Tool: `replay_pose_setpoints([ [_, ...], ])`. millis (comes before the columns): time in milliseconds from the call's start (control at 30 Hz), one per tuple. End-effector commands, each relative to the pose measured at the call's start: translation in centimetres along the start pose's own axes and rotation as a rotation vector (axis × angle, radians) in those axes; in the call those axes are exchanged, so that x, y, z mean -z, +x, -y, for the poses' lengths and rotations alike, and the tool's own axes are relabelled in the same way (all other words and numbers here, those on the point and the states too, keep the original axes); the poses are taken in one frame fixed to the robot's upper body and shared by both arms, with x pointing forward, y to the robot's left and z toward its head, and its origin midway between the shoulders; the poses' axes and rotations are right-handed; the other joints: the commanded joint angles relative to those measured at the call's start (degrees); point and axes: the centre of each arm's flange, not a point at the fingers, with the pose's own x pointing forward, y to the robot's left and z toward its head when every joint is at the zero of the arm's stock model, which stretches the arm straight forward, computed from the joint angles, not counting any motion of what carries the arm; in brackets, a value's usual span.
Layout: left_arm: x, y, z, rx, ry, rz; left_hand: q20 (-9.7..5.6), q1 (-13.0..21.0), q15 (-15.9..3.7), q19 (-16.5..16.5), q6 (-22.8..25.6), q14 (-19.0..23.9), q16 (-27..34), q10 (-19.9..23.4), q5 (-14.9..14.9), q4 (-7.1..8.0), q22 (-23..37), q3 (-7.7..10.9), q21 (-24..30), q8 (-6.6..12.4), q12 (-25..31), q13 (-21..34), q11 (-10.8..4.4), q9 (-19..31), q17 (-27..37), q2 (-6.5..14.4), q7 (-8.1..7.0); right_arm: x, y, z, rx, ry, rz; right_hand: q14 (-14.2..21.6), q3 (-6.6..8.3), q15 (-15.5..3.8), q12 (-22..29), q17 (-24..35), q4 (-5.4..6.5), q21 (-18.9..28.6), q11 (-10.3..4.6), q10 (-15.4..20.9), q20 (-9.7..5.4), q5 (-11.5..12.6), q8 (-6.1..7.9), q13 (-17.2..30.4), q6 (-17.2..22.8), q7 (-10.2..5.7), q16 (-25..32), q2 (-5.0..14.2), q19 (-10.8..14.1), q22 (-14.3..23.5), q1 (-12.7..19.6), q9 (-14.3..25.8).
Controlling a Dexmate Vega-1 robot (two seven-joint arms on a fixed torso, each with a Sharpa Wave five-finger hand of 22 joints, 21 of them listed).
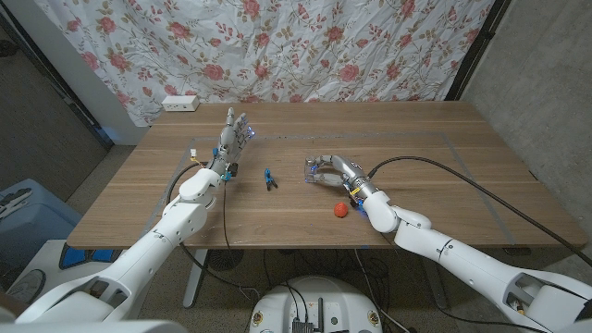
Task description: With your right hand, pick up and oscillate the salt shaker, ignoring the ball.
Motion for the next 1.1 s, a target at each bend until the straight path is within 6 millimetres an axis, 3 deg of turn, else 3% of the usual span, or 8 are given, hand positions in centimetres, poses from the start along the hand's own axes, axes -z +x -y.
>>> replay_pose_setpoints([
  [33, 0.0, 0.0, 0.0, 0.000, 0.000, 0.000, -1.39, -0.02, -6.07, 0.26, -0.01, 0.03, 0.28, -0.02, 0.45, 0.35, 0.27, -0.11, 0.26, 0.23, 0.42, 0.21, -0.39, 0.35, 0.34, 5.77, -0.57, -0.1, -0.1, 0.7, 0.024, 0.015, 0.012, 1.01, -0.12, -8.86, 0.16, 0.37, 0.18, -0.18, -0.07, 1.91, -0.21, -0.02, 0.78, 0.24, 1.68, -0.05, 0.86, 1.30, 0.98, 0.29, 0.72, 0.36],
  [400, 0.0, 0.0, 0.0, 0.000, 0.000, 0.000, -1.39, -0.02, -6.08, 0.26, 0.10, 0.05, 0.29, 0.01, 0.45, 0.36, 0.27, -0.11, 0.26, 0.27, 0.43, 0.21, -0.49, 0.35, 0.34, 5.78, -0.53, -0.6, 0.0, 1.9, 0.048, 0.029, 0.035, 1.96, -0.21, -8.94, 0.02, 0.65, 0.12, -0.09, -0.14, 3.65, -0.75, -0.45, 1.23, 0.25, 2.96, -0.51, 1.56, 2.21, 1.66, 0.28, 1.73, 0.40],
  [1100, 0.0, 0.0, 0.0, 0.000, 0.000, 0.000, -1.34, -0.01, -6.08, 0.25, 0.03, 0.07, 0.30, 0.03, 0.45, 0.35, 0.27, -0.11, 0.26, 0.24, 0.44, 0.21, -0.39, 0.35, 0.34, 5.78, -0.56, -1.0, 0.0, 5.1, 0.088, -0.021, 0.048, 2.90, -0.67, -9.08, -0.26, 0.58, 0.15, 0.02, -0.13, 5.36, -1.46, -1.07, 1.68, 0.27, 4.44, 0.05, 2.11, 2.93, 2.61, 0.27, 2.38, 0.43],
])
